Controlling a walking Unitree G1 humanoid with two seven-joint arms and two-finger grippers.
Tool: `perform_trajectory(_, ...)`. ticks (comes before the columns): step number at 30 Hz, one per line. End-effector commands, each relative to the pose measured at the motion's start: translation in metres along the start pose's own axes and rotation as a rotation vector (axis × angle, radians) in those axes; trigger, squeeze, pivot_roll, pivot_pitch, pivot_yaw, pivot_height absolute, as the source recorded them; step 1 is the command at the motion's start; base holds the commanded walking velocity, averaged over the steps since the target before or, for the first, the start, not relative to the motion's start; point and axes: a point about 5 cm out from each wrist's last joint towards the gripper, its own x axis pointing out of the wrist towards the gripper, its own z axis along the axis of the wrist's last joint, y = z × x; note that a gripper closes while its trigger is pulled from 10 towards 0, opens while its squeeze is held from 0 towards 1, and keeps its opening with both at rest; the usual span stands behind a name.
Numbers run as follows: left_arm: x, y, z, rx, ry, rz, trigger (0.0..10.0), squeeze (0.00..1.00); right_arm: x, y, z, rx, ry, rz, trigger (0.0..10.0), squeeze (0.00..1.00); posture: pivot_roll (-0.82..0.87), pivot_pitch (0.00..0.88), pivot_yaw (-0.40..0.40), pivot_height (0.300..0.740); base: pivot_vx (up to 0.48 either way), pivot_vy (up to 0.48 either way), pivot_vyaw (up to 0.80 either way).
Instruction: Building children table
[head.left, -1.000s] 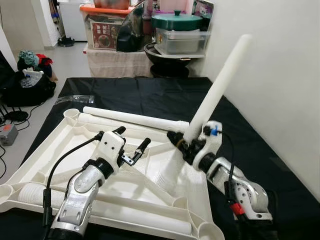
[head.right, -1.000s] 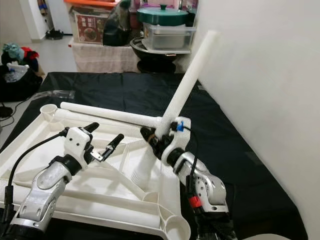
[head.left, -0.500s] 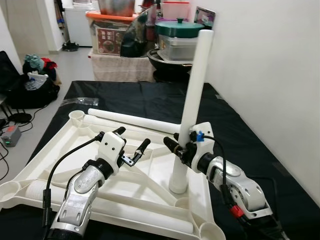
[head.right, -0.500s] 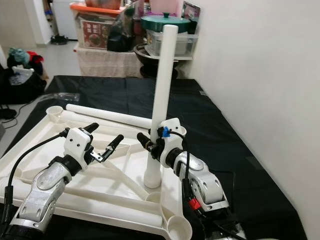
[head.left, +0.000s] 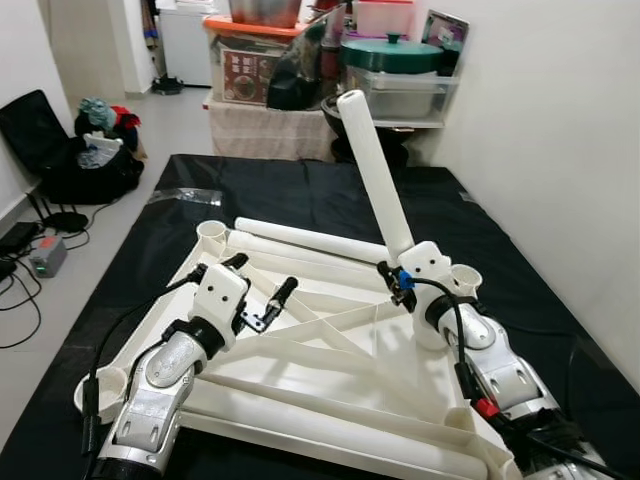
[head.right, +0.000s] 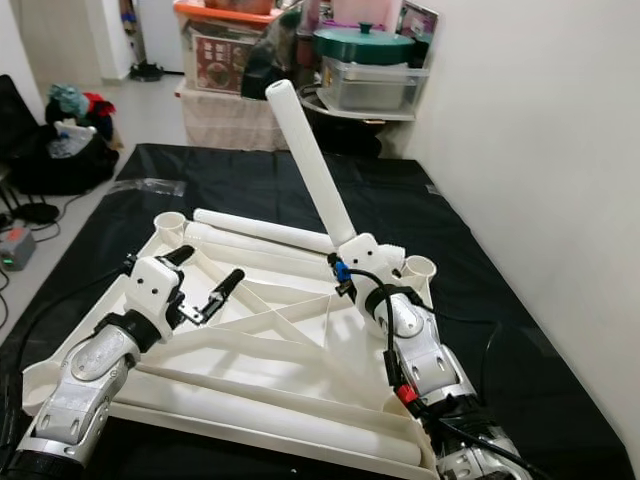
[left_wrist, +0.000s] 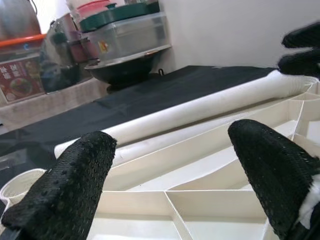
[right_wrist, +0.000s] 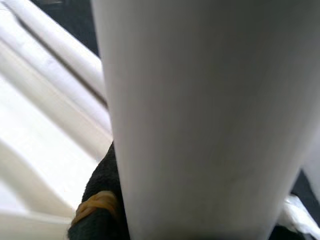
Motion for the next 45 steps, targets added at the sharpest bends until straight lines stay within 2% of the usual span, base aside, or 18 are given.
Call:
perform_trajectory(1, -0.001, -0.001, -0.002, 0.019, 0.011, -0.002, 10.0, 0.0, 0.0, -0.005, -0.003, -0.026, 0.01, -0.036, 10.0, 0.0, 0.09, 0.0, -0.117, 0.74, 0.0, 0.0, 0.0)
perform_trajectory(4, -0.002, -0.001, -0.002, 0.019, 0.012, -0.001, 10.0, 0.0, 0.002, -0.004, 0.0, 0.017, -0.01, -0.053, 10.0, 0.0, 0.09, 0.0, -0.114, 0.74, 0.0, 0.0, 0.0)
perform_trajectory(5, -0.002, -0.002, -0.002, 0.018, 0.012, -0.003, 10.0, 0.0, 0.003, -0.008, 0.009, 0.151, -0.035, -0.063, 10.0, 0.0, 0.09, 0.0, -0.113, 0.74, 0.0, 0.0, 0.0)
perform_trajectory(6, -0.002, -0.002, -0.002, 0.018, 0.012, -0.003, 10.0, 0.0, 0.003, -0.008, 0.009, 0.151, -0.035, -0.063, 10.0, 0.0, 0.09, 0.0, -0.113, 0.74, 0.0, 0.0, 0.0)
perform_trajectory(7, -0.002, -0.002, -0.003, 0.017, 0.012, -0.005, 10.0, 0.0, 0.003, -0.015, 0.022, 0.333, -0.081, -0.058, 10.0, 0.0, 0.07, 0.0, -0.103, 0.74, 0.0, 0.0, 0.0)
perform_trajectory(8, -0.002, -0.002, -0.003, 0.017, 0.012, -0.005, 10.0, 0.0, 0.003, -0.015, 0.022, 0.333, -0.081, -0.058, 10.0, 0.0, 0.07, 0.0, -0.103, 0.74, 0.0, 0.0, 0.0)
perform_trajectory(10, -0.001, -0.002, -0.003, 0.016, 0.012, -0.009, 10.0, 0.0, -0.002, -0.028, 0.044, 0.613, -0.169, 0.007, 10.0, 0.0, 0.07, 0.0, -0.1, 0.74, 0.0, 0.0, 0.0)
perform_trajectory(11, -0.001, -0.002, -0.003, 0.016, 0.012, -0.009, 10.0, 0.0, -0.002, -0.028, 0.044, 0.613, -0.169, 0.007, 10.0, 0.0, 0.07, 0.0, -0.1, 0.74, 0.0, 0.0, 0.0)
perform_trajectory(13, 0.0, -0.003, -0.003, 0.014, 0.012, -0.013, 10.0, 0.0, -0.01, -0.041, 0.071, 0.785, -0.269, 0.098, 10.0, 0.0, 0.06, 0.0, -0.097, 0.74, 0.0, 0.0, 0.0)
perform_trajectory(16, 0.001, -0.007, -0.004, 0.007, 0.012, -0.022, 10.0, 0.0, -0.017, -0.058, 0.09, 0.84, -0.332, 0.144, 10.0, 0.0, 0.05, 0.0, -0.091, 0.74, 0.0, 0.0, 0.0)
perform_trajectory(22, 0.001, -0.008, -0.005, 0.005, 0.012, -0.024, 10.0, 0.0, -0.018, -0.062, 0.093, 0.853, -0.342, 0.155, 10.0, 0.0, 0.05, 0.0, -0.091, 0.74, 0.0, 0.0, 0.0)
perform_trajectory(24, 0.001, -0.01, -0.005, 0.002, 0.011, -0.028, 10.0, 0.0, -0.021, -0.059, 0.09, 0.862, -0.324, 0.222, 10.0, 0.0, 0.05, 0.0, -0.095, 0.74, 0.0, 0.0, 0.0)
perform_trajectory(25, 0.001, -0.01, -0.005, 0.001, 0.012, -0.029, 10.0, 0.0, -0.025, -0.045, 0.084, 0.864, -0.282, 0.314, 10.0, 0.0, 0.05, 0.0, -0.096, 0.74, 0.0, 0.0, 0.0)
perform_trajectory(27, 0.001, -0.01, -0.005, 0.001, 0.012, -0.029, 10.0, 0.0, -0.025, -0.045, 0.084, 0.864, -0.282, 0.314, 10.0, 0.0, 0.05, 0.0, -0.096, 0.74, 0.0, 0.0, 0.0)
perform_trajectory(29, 0.001, -0.008, -0.006, 0.004, 0.016, -0.027, 10.0, 0.0, -0.037, 0.0, 0.07, 0.865, -0.191, 0.533, 10.0, 0.0, 0.06, 0.0, -0.092, 0.74, 0.0, 0.0, 0.0)
perform_trajectory(33, 0.001, -0.007, -0.006, 0.005, 0.017, -0.026, 10.0, 0.0, -0.041, 0.015, 0.066, 0.864, -0.163, 0.592, 10.0, 0.0, 0.06, 0.0, -0.092, 0.74, 0.0, 0.0, 0.0)
perform_trajectory(35, 0.001, -0.007, -0.006, 0.01, 0.02, -0.031, 10.0, 0.0, -0.044, 0.031, 0.055, 0.877, -0.088, 0.639, 10.0, 0.0, 0.06, 0.0, -0.09, 0.74, 0.0, 0.0, 0.0)
perform_trajectory(45, 0.002, -0.007, -0.006, 0.012, 0.016, -0.034, 10.0, 0.0, -0.044, 0.024, 0.037, 0.81, 0.02, 0.577, 10.0, 0.0, 0.06, 0.0, -0.089, 0.74, 0.0, 0.0, 0.0)
